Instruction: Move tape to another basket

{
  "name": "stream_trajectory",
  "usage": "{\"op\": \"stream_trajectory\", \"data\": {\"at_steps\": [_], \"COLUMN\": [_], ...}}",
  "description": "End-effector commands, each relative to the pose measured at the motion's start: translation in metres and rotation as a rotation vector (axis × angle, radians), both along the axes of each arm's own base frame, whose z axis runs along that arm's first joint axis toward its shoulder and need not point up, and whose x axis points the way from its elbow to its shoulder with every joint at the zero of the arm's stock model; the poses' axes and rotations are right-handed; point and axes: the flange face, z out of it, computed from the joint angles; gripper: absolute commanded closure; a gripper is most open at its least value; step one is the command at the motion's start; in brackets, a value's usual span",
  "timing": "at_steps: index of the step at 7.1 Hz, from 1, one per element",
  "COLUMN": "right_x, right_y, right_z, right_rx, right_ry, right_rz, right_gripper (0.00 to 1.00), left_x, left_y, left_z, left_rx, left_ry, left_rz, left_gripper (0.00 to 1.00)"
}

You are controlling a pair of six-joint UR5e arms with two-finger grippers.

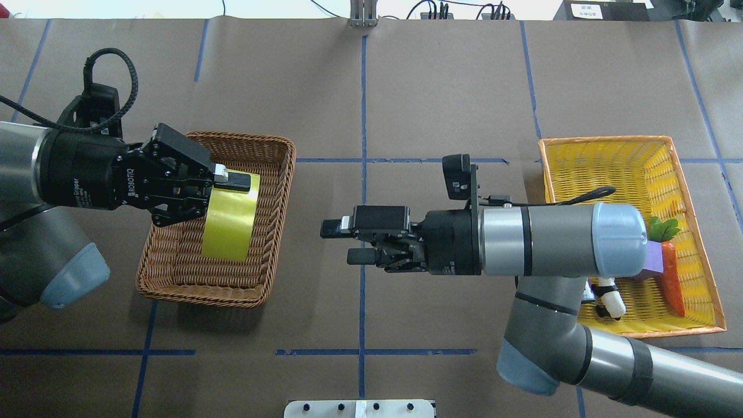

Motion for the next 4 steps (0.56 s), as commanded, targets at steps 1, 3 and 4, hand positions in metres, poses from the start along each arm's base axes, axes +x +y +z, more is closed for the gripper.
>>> {"op": "stream_trajectory", "data": {"at_steps": [1, 3, 4], "right_x": [0.029, 0.058, 0.067], "right_y": [-0.048, -0.093, -0.110], "right_z": [0.011, 0.031, 0.047], "right_rx": [0.047, 0.082, 0.097], "right_ry": [0.249, 0.527, 0.650], "right_rz": [0.075, 0.147, 0.150], "right_gripper": [0.00, 0.00, 0.00], "left_x": [0.015, 0.032, 0.040], "left_y": [-0.015, -0.028, -0.033], "left_z": [0.011, 0.032, 0.042], "left_rx": [0.061, 0.171, 0.212], "left_ry": [-0.179, -0.365, -0.443], "left_rz": [-0.016, -0.001, -0.001], "left_gripper": [0.99, 0.99, 0.99]}}
